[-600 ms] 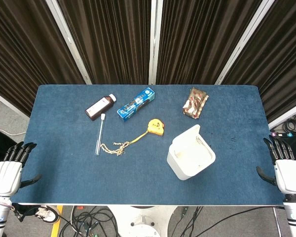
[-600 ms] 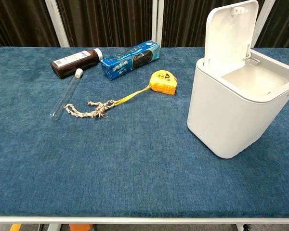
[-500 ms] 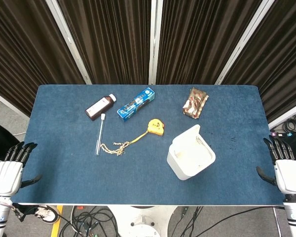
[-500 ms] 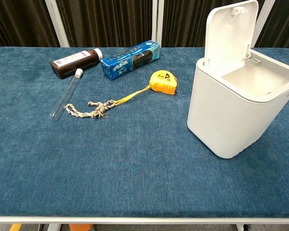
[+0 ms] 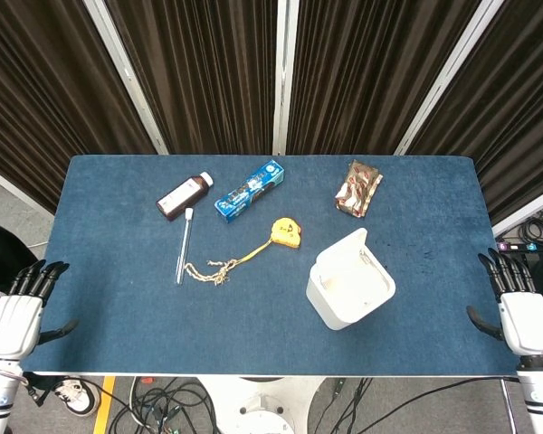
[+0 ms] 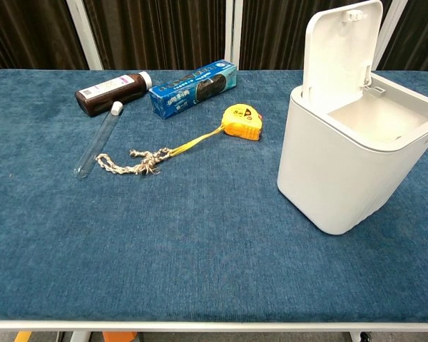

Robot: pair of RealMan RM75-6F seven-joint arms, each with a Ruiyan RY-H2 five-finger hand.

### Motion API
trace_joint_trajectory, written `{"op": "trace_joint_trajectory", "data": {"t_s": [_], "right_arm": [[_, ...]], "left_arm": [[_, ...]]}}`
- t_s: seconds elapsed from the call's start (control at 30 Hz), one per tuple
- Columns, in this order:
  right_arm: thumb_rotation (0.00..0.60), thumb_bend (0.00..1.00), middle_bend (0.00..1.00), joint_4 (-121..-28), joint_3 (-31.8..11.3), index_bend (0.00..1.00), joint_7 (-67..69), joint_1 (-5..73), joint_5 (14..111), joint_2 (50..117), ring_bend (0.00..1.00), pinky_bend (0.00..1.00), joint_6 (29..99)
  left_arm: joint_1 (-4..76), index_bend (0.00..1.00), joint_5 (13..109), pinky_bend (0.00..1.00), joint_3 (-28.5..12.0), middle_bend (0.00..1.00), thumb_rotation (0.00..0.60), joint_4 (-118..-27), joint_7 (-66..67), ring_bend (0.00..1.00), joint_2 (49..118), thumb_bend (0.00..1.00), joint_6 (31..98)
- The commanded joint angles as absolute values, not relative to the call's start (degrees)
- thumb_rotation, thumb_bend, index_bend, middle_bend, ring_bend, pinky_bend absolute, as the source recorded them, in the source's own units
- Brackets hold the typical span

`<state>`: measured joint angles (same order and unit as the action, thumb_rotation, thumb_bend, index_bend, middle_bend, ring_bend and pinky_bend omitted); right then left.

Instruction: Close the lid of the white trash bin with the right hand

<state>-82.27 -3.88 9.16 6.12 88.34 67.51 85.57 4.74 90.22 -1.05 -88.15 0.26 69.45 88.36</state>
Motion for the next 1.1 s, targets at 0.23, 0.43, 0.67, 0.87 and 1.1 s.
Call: {"op": "trace_joint_trajectory", "data": {"t_s": [0.23, 0.43, 0.67, 0.87, 1.1], "right_arm": [[0.600, 0.60, 0.00, -85.4, -4.2, 0.00, 7.9, 8.7, 90.6, 65.2, 0.00, 0.00, 83.6], [0.600, 0.91, 0.00, -91.6, -5.3, 0.00, 5.6, 13.3, 94.2, 60.9, 0.00, 0.00, 80.3], [0.600, 0.85, 0.00, -101.3, -8.7, 0.00, -0.7, 20.6, 96.6, 56.3, 0.00, 0.00, 74.1], [0.600, 0.83, 0.00, -109.6, -11.1, 0.00, -3.4, 27.3, 93.0, 52.1, 0.00, 0.00, 63.7], [0.600, 0.88, 0.00, -114.5, -12.7, 0.00, -3.3, 34.0, 87.1, 47.8, 0.00, 0.00, 52.2]], "left_arm": [[5.0, 0.15, 90.2, 0.14, -1.0, 0.14, 0.600, -87.3, -0.5, 0.06, 69.9, 0.00, 87.8], [5.1, 0.15, 90.4, 0.14, -1.0, 0.14, 0.600, -87.5, -0.3, 0.06, 69.8, 0.00, 87.7], [5.3, 0.15, 90.4, 0.14, -1.0, 0.14, 0.600, -88.2, 0.4, 0.06, 69.6, 0.00, 87.6], [5.4, 0.15, 90.0, 0.14, -0.8, 0.14, 0.600, -88.2, 0.2, 0.06, 69.4, 0.00, 86.9], [5.3, 0.15, 89.5, 0.14, -0.8, 0.14, 0.600, -87.9, 0.0, 0.06, 69.5, 0.00, 86.5]]}}
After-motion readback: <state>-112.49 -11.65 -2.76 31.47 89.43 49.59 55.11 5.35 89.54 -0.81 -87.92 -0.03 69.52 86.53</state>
